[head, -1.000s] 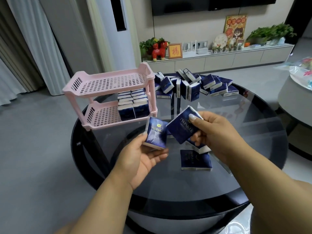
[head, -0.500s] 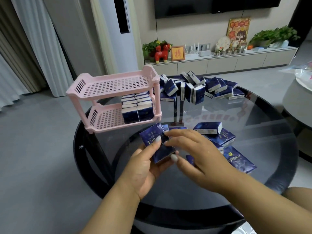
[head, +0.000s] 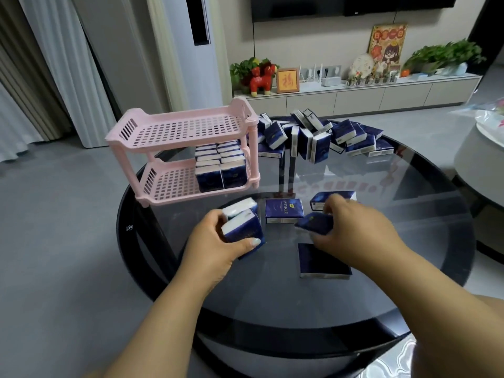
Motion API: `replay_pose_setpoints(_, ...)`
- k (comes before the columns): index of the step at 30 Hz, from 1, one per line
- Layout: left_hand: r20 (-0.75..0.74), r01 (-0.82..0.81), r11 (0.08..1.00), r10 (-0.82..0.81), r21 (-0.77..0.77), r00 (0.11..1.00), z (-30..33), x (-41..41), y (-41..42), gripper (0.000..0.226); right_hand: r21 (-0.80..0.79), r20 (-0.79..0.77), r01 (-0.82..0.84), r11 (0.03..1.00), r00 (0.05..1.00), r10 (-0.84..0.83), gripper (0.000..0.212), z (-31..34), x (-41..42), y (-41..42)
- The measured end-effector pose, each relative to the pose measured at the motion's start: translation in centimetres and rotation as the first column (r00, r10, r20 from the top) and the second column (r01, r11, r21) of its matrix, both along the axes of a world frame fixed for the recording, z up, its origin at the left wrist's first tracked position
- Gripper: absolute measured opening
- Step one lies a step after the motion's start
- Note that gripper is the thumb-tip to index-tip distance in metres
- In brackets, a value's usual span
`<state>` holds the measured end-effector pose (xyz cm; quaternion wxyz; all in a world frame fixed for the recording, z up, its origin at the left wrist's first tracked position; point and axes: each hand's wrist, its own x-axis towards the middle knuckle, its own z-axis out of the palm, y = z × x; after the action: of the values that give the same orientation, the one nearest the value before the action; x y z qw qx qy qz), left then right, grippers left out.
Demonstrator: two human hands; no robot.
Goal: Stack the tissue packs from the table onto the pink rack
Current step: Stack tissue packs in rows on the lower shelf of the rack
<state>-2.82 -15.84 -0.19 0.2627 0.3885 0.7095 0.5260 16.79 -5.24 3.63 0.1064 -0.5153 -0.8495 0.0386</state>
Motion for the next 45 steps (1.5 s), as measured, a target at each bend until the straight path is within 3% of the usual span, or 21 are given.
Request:
replay_pose_setpoints(3, 0.068, 0.049, 0.998, -0.046, -0.04, 0.997, -0.8, -0.4, 0.0, 0.054, -0.026, -0.386, -0.103, 0.994, 0.919, 0.085, 0.038, 0.8, -0.2, -0.4)
replay_pose_setpoints(6, 0.151, 0.108, 0.994, -0.102, -0.031, 0.983, -0.9, -1.1, -0.1, 0.057, -0.189, -0.555, -0.291, 0.938, 0.819, 0.142, 0.033, 1.2, -0.8, -1.4)
replay_pose_setpoints(10, 0.145, 0.181, 0.983, -0.175, -0.033, 0.974, -0.5, -1.6, -0.5, 0.05, -0.167, -0.504, -0.305, 0.938, 0.844, 0.184, 0.041, 0.2, -2.1, -2.7)
replay_pose_setpoints(14, 0.182, 0.24, 0.971, -0.236, 0.002, 0.955, -0.4, -1.4, -0.7, 0.036, -0.293, -0.5, -0.34, 0.894, 0.851, 0.16, 0.061, -0.4, -3.2, -3.6)
replay_pose_setpoints(18, 0.266, 0.24, 0.97, -0.238, 0.026, 0.934, -0.1, -1.3, -0.9, 0.028, -0.336, -0.47, -0.353, 0.873, 0.866, 0.169, 0.047, -1.0, -3.4, -3.2)
replay_pose_setpoints(22, 0.294, 0.298, 0.954, -0.294, 0.033, 0.909, 0.0, -1.1, -0.9, 0.058, -0.261, -0.467, -0.306, 0.916, 0.87, 0.158, 0.05, -1.6, -3.5, -2.8)
replay_pose_setpoints(26, 0.158, 0.32, 0.947, -0.311, -0.03, 0.937, -0.4, -0.8, -0.8, 0.082, -0.203, -0.478, -0.354, 0.913, 0.85, 0.223, 0.054, -2.1, -3.5, -3.1)
replay_pose_setpoints(28, 0.103, 0.27, 0.962, -0.265, -0.047, 0.959, -0.9, -0.8, -0.6, 0.087, -0.397, -0.632, -0.437, 0.807, 0.768, 0.105, 0.054, -2.3, -4.1, -3.2)
replay_pose_setpoints(30, 0.069, 0.217, 0.975, -0.213, -0.05, 0.975, -1.4, -0.7, -0.4, 0.087, -0.556, -0.781, -0.561, 0.614, 0.605, -0.154, 0.054, -2.5, -4.7, -3.4)
replay_pose_setpoints(33, 0.052, 0.204, 0.977, -0.2, -0.069, 0.978, -1.6, -0.4, -0.2, 0.085, -0.546, -0.838, -0.664, 0.51, 0.442, -0.322, 0.028, -3.7, -5.2, -3.5)
replay_pose_setpoints(35, 0.011, 0.222, 0.972, -0.222, -0.083, 0.975, -1.5, 0.0, -0.2, 0.079, -0.517, -0.853, -0.713, 0.474, 0.386, -0.351, 0.034, -4.3, -5.5, -4.1)
replay_pose_setpoints(38, -0.053, 0.201, 0.975, -0.206, -0.091, 0.977, -1.4, 0.2, -0.3, 0.074, -0.51, -0.851, -0.721, 0.469, 0.343, -0.398, 0.048, -5.1, -6.5, -4.4)
replay_pose_setpoints(41, -0.091, 0.154, 0.984, -0.161, -0.086, 0.983, -0.7, -1.3, -0.8, 0.071, -0.531, -0.842, -0.701, 0.475, 0.375, -0.388, 0.071, -4.7, -7.7, -4.3)
replay_pose_setpoints(45, -0.101, 0.004, 0.999, -0.009, -0.044, 0.995, 1.0, -5.5, -1.1, 0.085, -0.548, -0.836, -0.651, 0.525, 0.423, -0.348, 0.067, -3.1, -10.2, -4.4)
